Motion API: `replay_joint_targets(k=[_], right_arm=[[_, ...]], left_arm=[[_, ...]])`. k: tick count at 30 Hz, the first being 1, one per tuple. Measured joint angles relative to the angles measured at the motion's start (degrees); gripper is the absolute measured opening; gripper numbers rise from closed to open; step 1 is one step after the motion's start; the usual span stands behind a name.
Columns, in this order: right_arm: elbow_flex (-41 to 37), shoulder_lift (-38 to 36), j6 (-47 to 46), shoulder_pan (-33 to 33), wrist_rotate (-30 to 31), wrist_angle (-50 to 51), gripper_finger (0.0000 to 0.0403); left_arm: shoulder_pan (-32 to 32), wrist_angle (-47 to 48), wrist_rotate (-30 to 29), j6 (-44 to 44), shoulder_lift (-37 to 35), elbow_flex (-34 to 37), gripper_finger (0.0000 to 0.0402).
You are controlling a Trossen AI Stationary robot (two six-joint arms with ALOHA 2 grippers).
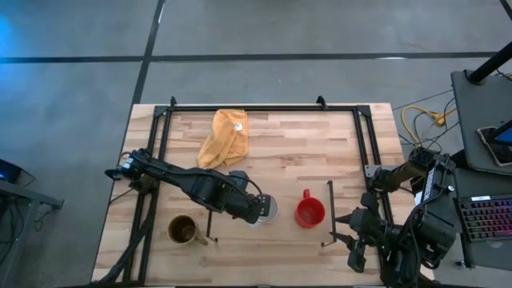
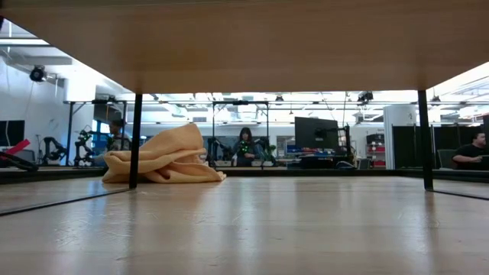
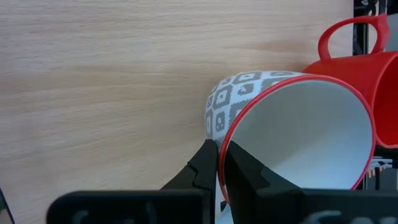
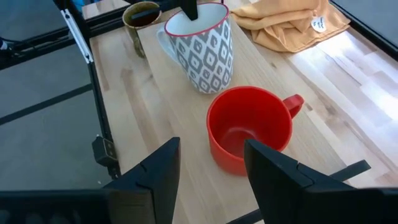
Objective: Stack small to large cups/mugs on shelf
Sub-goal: Put the white mug on the shelf
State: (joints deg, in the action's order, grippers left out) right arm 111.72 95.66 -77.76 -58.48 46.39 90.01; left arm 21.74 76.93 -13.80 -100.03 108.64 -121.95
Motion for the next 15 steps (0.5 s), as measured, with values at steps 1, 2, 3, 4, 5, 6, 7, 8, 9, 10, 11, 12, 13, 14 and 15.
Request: replay_joint_targets(k=[1,2,3,4,5,6,7,8,9,10,11,12,13,14,15], right_arm=[[0.0,0.0,0.0,0.0,0.0,0.0,0.0169],[0.0,0.0,0.0,0.0,0.0,0.0,0.0169],[0.0,0.0,0.0,0.0,0.1,0.0,0.0169],[0.0,0.0,0.0,0.0,0.2,0.0,0.0169],[0.0,0.0,0.0,0.0,0.2,0.0,0.0169],[0.0,0.0,0.0,0.0,0.2,0.0,0.0169],[0.0,0.0,0.0,0.0,0.2,0.0,0.0169],[0.0,0.0,0.0,0.0,0.2,0.0,0.0169],[0.0,0.0,0.0,0.0,0.2,0.0,0.0169],[0.0,0.0,0.0,0.0,0.2,0.0,0.0169],[0.0,0.0,0.0,0.0,0.2,0.0,0.0169],[0.0,0.0,0.0,0.0,0.2,0.0,0.0169],[0.0,0.0,0.0,0.0,0.2,0.0,0.0169],[0.0,0.0,0.0,0.0,0.2,0.0,0.0169],[0.0,0.0,0.0,0.0,0.2,0.0,0.0169]], left_arm=[[0.0,0.0,0.0,0.0,0.0,0.0,0.0],[0.0,0.0,0.0,0.0,0.0,0.0,0.0],[0.0,0.0,0.0,0.0,0.0,0.0,0.0001],[0.0,0.0,0.0,0.0,0.0,0.0,0.0003],[0.0,-0.1,0.0,0.0,0.0,0.0,0.0006],[0.0,-0.1,0.0,0.0,0.0,0.0,0.0009],[0.0,-0.1,0.0,0.0,0.0,0.0,0.0011],[0.0,-0.2,0.0,0.0,0.0,0.0,0.0012],[0.0,-0.2,0.0,0.0,0.0,0.0,0.0012],[0.0,-0.2,0.0,0.0,0.0,0.0,0.0013],[0.0,-0.2,0.1,0.0,0.0,0.0,0.0013],[0.0,-0.2,0.0,0.0,0.0,0.0,0.0013],[0.0,-0.3,0.1,0.0,0.0,0.0,0.0013],[0.0,-0.3,0.1,0.0,0.0,0.0,0.0014],[0.0,-0.3,0.1,0.0,0.0,0.0,0.0014]])
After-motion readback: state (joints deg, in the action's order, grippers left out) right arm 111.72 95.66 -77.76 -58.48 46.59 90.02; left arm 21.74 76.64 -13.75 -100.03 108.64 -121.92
